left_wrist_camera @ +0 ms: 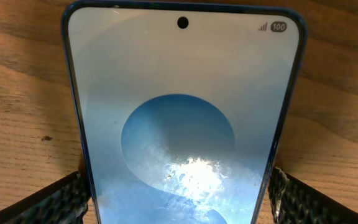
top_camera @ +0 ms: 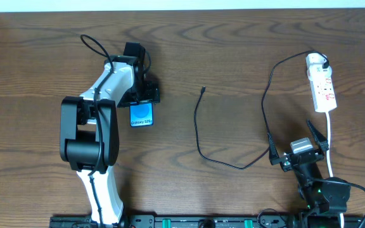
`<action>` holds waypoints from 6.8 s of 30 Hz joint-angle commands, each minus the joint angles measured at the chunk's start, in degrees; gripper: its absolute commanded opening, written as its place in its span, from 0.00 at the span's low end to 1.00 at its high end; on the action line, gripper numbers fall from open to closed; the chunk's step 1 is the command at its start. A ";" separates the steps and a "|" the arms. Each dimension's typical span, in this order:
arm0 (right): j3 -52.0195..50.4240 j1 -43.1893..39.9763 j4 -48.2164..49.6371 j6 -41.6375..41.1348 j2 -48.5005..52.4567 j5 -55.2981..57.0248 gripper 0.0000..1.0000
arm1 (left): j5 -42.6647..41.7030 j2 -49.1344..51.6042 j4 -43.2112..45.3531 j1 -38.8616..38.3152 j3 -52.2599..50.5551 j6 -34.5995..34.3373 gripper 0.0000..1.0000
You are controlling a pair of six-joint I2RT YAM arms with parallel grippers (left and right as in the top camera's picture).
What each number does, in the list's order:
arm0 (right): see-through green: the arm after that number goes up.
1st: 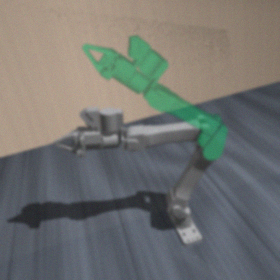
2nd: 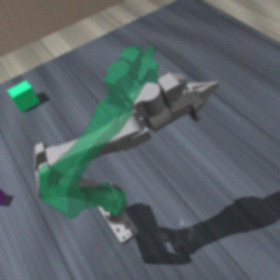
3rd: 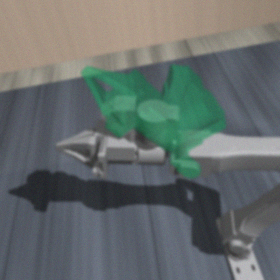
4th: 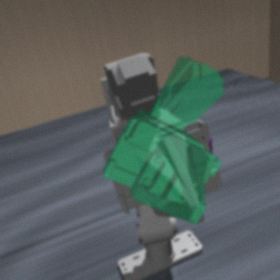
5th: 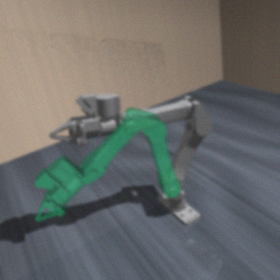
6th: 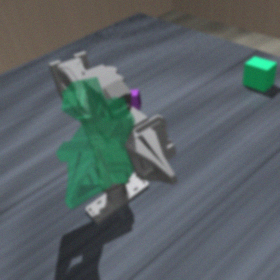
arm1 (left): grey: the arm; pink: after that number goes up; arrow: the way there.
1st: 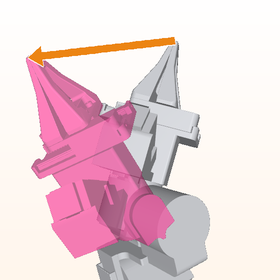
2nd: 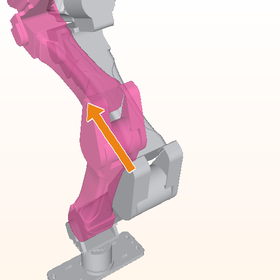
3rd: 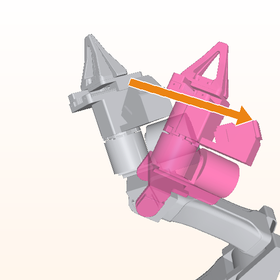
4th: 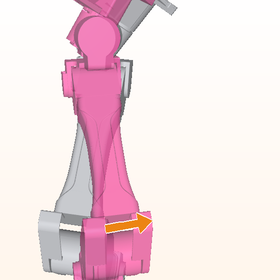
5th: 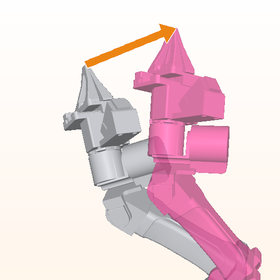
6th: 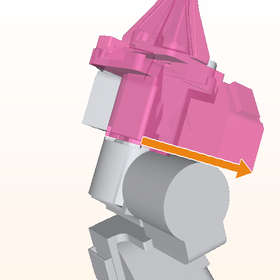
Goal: Plug charger to phone and switch on socket
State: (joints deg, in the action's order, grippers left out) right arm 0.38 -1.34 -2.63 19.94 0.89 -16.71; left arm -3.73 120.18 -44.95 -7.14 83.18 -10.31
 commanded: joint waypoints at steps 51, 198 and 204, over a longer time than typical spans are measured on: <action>-0.07 0.42 -0.26 -0.42 -0.24 -0.13 0.99 | -0.72 1.53 -1.01 0.09 -2.32 0.13 0.93; -0.07 0.42 -0.26 -0.42 -0.24 -0.13 0.99 | -0.35 -16.63 -9.60 0.09 1.40 2.51 0.70; -0.07 0.42 -0.24 -0.42 -0.24 -0.13 0.99 | -0.35 -19.21 -11.19 0.09 1.40 2.51 0.70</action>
State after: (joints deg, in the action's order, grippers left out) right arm 0.38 -1.34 -2.63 19.94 0.89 -16.73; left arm -3.99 103.22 -55.55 -7.14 83.59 -7.49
